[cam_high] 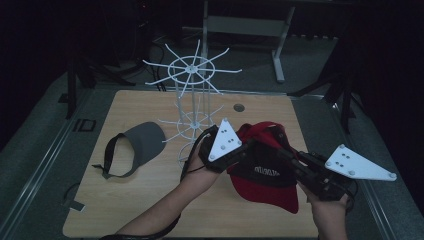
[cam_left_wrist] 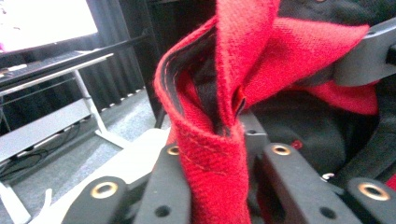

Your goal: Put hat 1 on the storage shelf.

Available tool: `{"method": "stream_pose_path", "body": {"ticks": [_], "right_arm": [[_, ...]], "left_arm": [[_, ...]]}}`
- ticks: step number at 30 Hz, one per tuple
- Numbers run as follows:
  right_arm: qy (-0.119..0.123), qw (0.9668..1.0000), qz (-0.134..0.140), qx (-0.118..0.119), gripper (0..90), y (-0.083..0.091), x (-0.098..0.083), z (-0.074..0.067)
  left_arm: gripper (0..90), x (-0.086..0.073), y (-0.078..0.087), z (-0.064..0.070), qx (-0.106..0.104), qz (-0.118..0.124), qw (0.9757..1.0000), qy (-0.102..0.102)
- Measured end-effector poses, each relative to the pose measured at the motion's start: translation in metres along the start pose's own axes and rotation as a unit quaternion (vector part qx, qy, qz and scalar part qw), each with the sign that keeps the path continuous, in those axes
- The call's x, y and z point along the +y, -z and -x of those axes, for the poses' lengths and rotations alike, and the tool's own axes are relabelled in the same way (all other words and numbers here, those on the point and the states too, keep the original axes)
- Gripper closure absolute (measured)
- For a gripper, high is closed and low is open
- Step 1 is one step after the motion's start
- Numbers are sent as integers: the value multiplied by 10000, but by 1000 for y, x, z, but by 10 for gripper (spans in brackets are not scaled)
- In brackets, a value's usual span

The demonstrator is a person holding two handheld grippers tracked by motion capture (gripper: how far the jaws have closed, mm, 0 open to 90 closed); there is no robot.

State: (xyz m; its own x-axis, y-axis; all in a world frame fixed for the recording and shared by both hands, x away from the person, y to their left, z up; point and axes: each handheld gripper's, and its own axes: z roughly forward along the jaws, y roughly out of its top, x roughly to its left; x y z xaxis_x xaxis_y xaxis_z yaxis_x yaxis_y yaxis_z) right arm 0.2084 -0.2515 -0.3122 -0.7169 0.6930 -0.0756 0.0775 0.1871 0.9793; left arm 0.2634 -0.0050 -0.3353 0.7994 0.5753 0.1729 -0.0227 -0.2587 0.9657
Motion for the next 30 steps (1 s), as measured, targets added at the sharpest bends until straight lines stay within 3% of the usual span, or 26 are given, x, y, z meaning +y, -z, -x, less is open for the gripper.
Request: {"method": "stream_pose_path", "body": {"ticks": [13, 16, 22, 26, 30], "right_arm": [[-181, 9998, -31, 31, 831, 5, -13, 5], [-233, 9997, -10, 25, 804, 7, -17, 6], [-301, 9995, -57, 15, 721, 12, -23, 6], [-362, 9992, -38, 138, 579, 20, -28, 6], [-264, 9996, 25, 90, 533, 33, -27, 7]], "left_arm": [[852, 4, -5, -1, -186, -88, 9998, 56], [853, 6, -5, 1, -188, -81, 9998, -11], [854, 7, -5, 2, -212, -51, 9998, -35], [854, 7, -5, 2, -202, -39, 9998, -52], [853, 5, -3, 1, -295, -7, 9996, -48]]}}
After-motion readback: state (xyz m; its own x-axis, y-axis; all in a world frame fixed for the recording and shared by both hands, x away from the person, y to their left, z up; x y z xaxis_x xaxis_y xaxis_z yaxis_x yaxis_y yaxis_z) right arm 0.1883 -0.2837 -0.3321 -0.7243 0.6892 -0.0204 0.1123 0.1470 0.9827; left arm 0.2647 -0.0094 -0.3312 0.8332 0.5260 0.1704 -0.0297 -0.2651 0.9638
